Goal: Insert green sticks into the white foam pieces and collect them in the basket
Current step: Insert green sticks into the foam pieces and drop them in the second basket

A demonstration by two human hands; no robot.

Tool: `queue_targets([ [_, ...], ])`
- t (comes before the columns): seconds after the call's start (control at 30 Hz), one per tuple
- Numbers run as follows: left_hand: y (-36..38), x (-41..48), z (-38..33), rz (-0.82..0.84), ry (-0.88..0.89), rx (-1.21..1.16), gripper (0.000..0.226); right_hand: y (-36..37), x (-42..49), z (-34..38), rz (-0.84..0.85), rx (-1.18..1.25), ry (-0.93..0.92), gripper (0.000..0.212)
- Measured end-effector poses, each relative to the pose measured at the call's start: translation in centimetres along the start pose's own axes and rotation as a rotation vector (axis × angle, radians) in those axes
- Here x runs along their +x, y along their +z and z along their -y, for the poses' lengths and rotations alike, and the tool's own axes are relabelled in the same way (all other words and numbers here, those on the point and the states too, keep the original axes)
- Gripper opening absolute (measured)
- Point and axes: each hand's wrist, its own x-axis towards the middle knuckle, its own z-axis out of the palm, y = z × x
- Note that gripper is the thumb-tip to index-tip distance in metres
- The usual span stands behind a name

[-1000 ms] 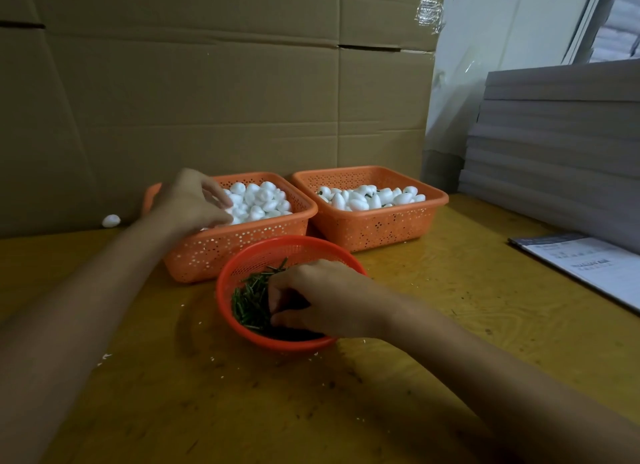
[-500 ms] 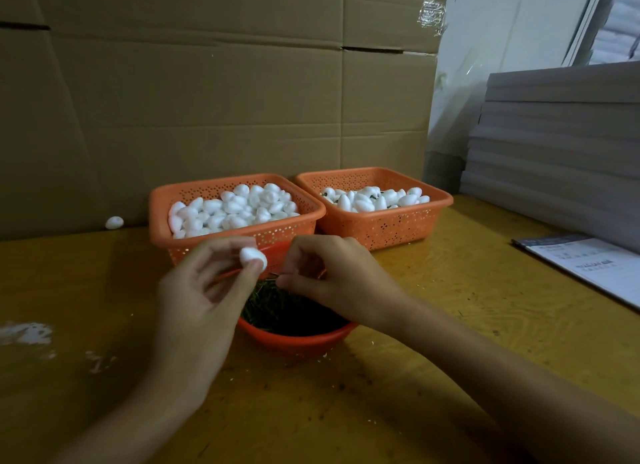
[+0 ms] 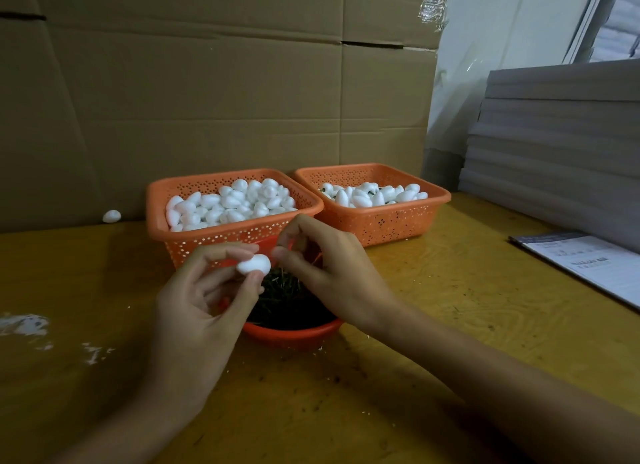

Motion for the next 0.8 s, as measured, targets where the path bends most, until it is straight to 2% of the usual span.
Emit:
queue_targets([
  [0.2,0.0,0.3,0.1,-0.095,-0.069,-0.054,0.025,-0.5,0.2,0.1,0.061,0.363,0.081,0.009],
  [0.33,-0.1,0.4,0.1,-0.084,-0.063,-0.017,0.024,-0.9,0.6,0.1,0.117,0.517,0.137,0.012],
  [0.53,-0.1,0.6,0.0,-0.08,-0.069,-0.012,0.017,-1.1,0.7,-0.2,0.148,0.543,0.144,0.012],
  [0.8,0.0,0.3,0.0,-0.021,-0.029,-0.06,0.037,-1.0,0.9,-0.6,0.122,0.551,0.205,0.013],
])
